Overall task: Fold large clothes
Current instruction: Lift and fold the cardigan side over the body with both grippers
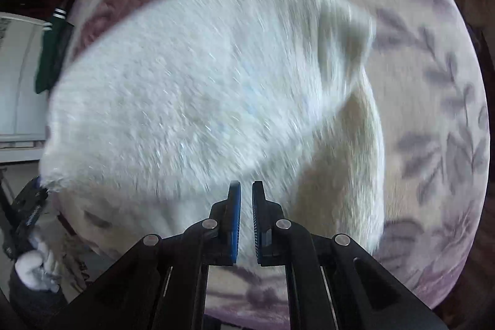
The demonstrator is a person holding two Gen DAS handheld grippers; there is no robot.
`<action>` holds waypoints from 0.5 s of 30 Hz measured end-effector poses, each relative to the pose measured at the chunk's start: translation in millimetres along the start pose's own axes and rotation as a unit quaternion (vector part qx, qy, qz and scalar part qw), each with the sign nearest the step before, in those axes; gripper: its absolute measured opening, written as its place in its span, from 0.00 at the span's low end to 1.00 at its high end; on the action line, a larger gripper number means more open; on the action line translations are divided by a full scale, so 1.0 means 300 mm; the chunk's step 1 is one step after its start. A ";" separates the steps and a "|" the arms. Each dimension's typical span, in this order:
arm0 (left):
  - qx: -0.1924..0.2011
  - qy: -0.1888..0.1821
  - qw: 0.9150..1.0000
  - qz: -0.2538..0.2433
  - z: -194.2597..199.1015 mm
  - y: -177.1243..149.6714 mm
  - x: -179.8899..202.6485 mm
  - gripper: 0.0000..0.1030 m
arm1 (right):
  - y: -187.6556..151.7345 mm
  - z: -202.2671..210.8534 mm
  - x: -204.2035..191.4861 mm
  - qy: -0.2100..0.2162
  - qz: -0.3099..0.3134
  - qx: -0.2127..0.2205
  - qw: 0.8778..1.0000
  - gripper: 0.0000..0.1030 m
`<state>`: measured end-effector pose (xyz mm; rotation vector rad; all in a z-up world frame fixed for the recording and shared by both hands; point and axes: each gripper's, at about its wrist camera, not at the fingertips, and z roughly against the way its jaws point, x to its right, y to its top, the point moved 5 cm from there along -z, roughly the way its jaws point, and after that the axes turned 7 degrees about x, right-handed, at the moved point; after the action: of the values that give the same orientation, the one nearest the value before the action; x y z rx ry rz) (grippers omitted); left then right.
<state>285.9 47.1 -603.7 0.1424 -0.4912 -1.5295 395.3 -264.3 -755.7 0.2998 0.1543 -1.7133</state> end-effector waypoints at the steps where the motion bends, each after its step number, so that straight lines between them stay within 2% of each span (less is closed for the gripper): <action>1: -0.006 -0.027 0.998 0.047 0.025 -0.034 -0.019 0.26 | -0.029 -0.012 0.019 0.015 -0.021 -0.015 1.000 0.10; 2: -0.009 -0.057 0.994 0.097 0.051 -0.066 -0.042 0.27 | -0.053 -0.013 0.035 0.035 -0.043 -0.026 0.998 0.29; 3: -0.010 -0.074 0.987 0.139 0.073 -0.094 -0.066 0.38 | -0.076 0.004 0.057 0.044 -0.064 -0.028 0.997 0.45; 4: -0.011 -0.085 0.981 0.174 0.088 -0.120 -0.084 0.50 | -0.091 0.026 0.077 0.047 -0.078 -0.024 0.996 0.71; 5: -0.007 -0.110 0.968 0.226 0.098 -0.133 -0.123 0.72 | -0.102 0.058 0.099 0.057 -0.096 -0.017 0.994 0.76; 7: 0.005 -0.131 0.948 0.289 0.092 -0.123 -0.174 0.76 | -0.094 0.118 0.144 0.086 -0.137 -0.002 0.987 0.76; 8: 0.005 -0.152 0.931 0.332 0.066 -0.097 -0.203 0.76 | -0.079 0.139 0.173 0.095 -0.160 0.009 0.983 0.76; 11: 0.016 -0.200 0.896 0.396 -0.005 -0.002 -0.231 0.76 | 0.034 0.152 0.256 0.113 -0.206 0.051 0.971 0.77; 12: 0.019 -0.211 0.887 0.411 -0.034 0.036 -0.232 0.76 | 0.091 0.134 0.273 0.117 -0.217 0.065 0.967 0.77; 13: 0.025 -0.218 0.881 0.418 -0.060 0.073 -0.229 0.76 | 0.140 0.106 0.293 0.123 -0.228 0.070 0.963 0.77; 15: 0.026 -0.195 0.884 0.424 -0.114 0.114 -0.235 0.73 | 0.230 0.027 0.321 0.144 -0.261 0.069 0.952 0.77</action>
<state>333.3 110.6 -636.3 -0.3196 -0.7865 -0.6681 448.8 -369.3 -770.8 0.6593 0.3537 -2.2027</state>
